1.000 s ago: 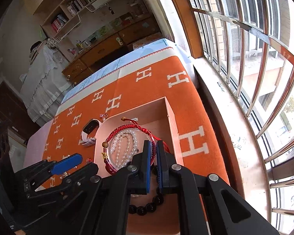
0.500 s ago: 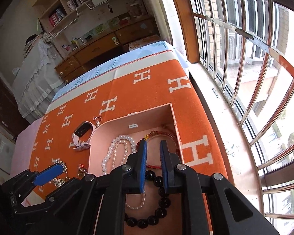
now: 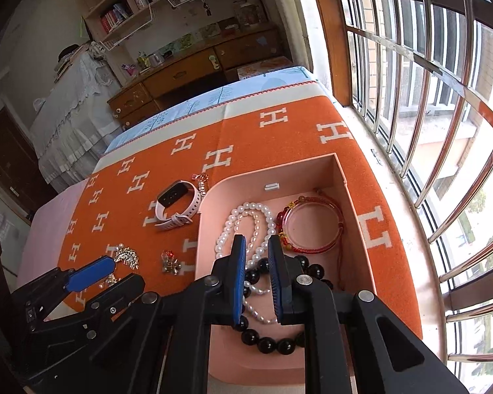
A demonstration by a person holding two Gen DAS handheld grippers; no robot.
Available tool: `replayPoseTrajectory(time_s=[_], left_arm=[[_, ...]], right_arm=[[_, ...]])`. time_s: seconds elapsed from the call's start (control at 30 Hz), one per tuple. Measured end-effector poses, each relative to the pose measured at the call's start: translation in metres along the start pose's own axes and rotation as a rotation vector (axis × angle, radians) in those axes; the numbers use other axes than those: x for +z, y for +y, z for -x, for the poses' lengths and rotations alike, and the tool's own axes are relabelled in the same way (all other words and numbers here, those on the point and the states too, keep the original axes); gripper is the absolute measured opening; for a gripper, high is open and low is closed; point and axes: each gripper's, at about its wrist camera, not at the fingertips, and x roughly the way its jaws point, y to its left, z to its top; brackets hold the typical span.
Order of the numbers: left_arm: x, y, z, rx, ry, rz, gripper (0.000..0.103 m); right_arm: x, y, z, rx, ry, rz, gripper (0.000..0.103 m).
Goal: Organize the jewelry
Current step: 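Move both tools back toward the white smartwatch and gold hair clip, then grasp the white smartwatch with the right tool while the left tool grasps the gold leaf hair clip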
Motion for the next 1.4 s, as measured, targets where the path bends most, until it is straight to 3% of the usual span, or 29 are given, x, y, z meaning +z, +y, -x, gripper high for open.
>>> replayPoseTrajectory(time_s=[0.5,0.77,1.0,1.2,1.4], left_arm=[[-0.011,0.080,0.038,0.085,-0.056,0.112,0.047],[-0.006,0.129,0.052,0.090,-0.077,0.203,0.047],[0.000,0.169,0.042,0.071,-0.011,0.298,0.046],[0.001,0.166,0.023,0.032,0.044,0.249,0.046],[-0.001,0.149,-0.010,0.008,0.122,0.189,0.046]], right_arm=[[-0.005,0.063,0.013,0.039,-0.002,0.093,0.014],[-0.003,0.082,0.006,0.040,0.015,0.130,0.014],[0.007,0.099,-0.004,0.071,0.043,0.140,0.014],[0.024,0.110,-0.027,0.121,0.109,0.109,0.014],[0.048,0.108,-0.058,0.179,0.217,-0.025,0.016]])
